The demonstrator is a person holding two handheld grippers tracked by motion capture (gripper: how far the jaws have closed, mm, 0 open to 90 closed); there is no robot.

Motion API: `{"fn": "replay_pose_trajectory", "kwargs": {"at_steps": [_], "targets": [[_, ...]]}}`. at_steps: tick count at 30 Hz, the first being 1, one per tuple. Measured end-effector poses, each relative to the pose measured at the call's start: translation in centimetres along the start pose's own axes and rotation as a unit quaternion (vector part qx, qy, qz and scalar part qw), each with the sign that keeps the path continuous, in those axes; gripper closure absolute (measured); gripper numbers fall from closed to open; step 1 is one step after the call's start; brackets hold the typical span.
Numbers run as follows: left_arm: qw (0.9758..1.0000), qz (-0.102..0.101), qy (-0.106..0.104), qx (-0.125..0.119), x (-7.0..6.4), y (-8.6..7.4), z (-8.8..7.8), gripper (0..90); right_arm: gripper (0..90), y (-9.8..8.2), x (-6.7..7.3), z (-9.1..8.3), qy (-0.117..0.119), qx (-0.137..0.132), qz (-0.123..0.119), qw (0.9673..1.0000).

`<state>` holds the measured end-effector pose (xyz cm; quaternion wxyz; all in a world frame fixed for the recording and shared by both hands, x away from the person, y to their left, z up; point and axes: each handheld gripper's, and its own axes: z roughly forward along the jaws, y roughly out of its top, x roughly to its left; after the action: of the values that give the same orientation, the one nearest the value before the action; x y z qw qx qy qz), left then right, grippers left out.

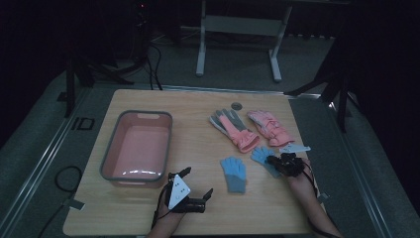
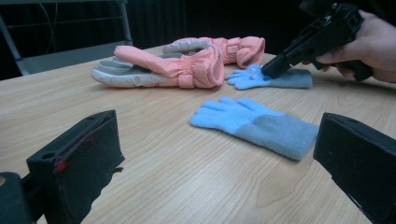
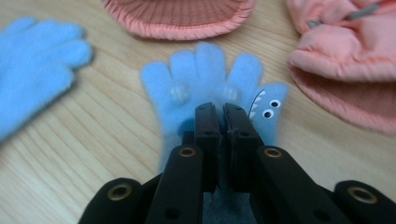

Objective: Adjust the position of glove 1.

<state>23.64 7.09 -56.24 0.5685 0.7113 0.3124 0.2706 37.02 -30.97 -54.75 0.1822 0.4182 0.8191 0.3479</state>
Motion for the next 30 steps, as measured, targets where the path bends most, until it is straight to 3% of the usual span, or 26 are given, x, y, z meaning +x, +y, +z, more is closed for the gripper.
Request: {"fn": "replay_pose_trajectory", "kwargs": {"at_steps": [4,6,7,10,12,14,16,17,18,26,30], "targets": [[1.0000,0.000,0.002,0.000,0.0,0.0,0.0,1.0,85.8,0.6,1.8,-2.1,-0.038,-0.014,0.044,0.9982],[1.0000,0.001,0.002,0.000,0.0,0.0,0.0,1.0,85.8,0.8,2.4,-3.0,-0.066,-0.012,0.051,0.9965],[1.0000,0.002,0.002,0.000,0.0,0.0,0.0,1.0,85.8,0.9,2.7,-3.5,-0.067,-0.016,0.071,0.9951],[1.0000,0.007,0.003,-0.001,-0.1,0.0,0.0,1.0,85.9,0.9,3.7,-4.9,-0.092,-0.029,0.114,0.9887],[1.0000,0.008,0.004,0.000,-0.1,0.0,0.0,1.0,86.0,0.8,4.6,-5.8,-0.124,-0.035,0.129,0.9832],[1.0000,0.004,0.003,0.000,-0.1,0.0,0.0,1.0,86.1,0.6,5.3,-6.7,-0.133,-0.046,0.158,0.9774],[1.0000,0.000,0.004,-0.001,-0.1,0.0,0.0,1.0,86.1,0.3,6.0,-7.1,-0.150,-0.052,0.170,0.9726],[1.0000,0.000,0.004,-0.001,-0.1,0.0,0.0,1.0,86.1,0.3,6.0,-7.1,-0.150,-0.052,0.170,0.9726],[1.0000,-0.001,0.003,-0.001,0.0,0.0,0.0,1.0,86.2,-0.3,6.5,-7.0,-0.157,-0.050,0.184,0.9691],[1.0000,0.002,0.000,0.000,-0.2,0.0,0.0,1.0,86.0,-3.1,6.8,-4.9,-0.169,-0.035,0.226,0.9587],[1.0000,-0.001,-0.002,0.002,-0.1,0.0,0.1,1.0,85.2,-3.6,6.9,-4.2,-0.171,-0.032,0.229,0.9577]]}}
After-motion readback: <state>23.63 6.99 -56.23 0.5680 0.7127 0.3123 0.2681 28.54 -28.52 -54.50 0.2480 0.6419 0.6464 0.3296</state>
